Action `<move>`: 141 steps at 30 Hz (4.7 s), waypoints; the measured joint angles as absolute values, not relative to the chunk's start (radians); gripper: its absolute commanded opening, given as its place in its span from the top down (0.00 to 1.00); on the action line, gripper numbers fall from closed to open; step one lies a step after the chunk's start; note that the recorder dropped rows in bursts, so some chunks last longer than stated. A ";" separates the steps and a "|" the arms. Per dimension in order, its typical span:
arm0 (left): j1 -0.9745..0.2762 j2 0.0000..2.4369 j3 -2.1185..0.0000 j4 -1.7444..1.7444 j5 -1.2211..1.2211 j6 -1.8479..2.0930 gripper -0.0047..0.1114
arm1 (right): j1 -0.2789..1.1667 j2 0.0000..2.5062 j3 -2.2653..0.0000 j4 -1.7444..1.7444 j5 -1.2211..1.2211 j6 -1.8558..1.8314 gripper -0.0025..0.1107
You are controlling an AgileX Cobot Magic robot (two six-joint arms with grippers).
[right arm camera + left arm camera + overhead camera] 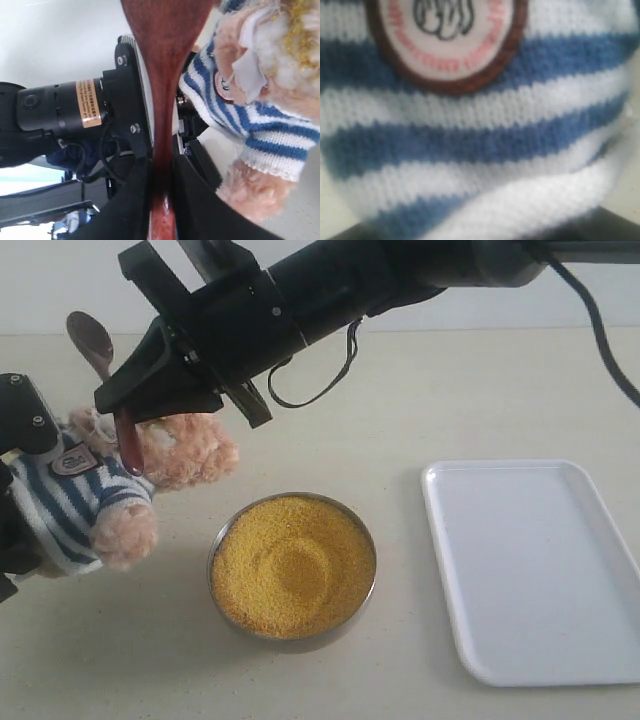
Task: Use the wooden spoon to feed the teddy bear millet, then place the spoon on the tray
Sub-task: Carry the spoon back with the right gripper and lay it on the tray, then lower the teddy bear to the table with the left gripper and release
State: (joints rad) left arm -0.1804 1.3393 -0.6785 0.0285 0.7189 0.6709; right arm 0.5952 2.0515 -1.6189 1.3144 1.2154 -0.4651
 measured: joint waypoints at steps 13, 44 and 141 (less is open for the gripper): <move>-0.180 1.340 -0.679 0.031 0.662 0.364 0.93 | 0.592 1.730 -1.617 0.322 1.215 -0.180 0.98; -0.180 1.340 -0.696 0.093 0.646 0.038 0.93 | 0.314 1.610 -0.547 0.000 0.300 0.252 0.70; -0.180 0.596 -0.598 0.041 0.409 -0.233 0.93 | 0.312 0.647 -0.261 0.029 0.089 0.317 0.95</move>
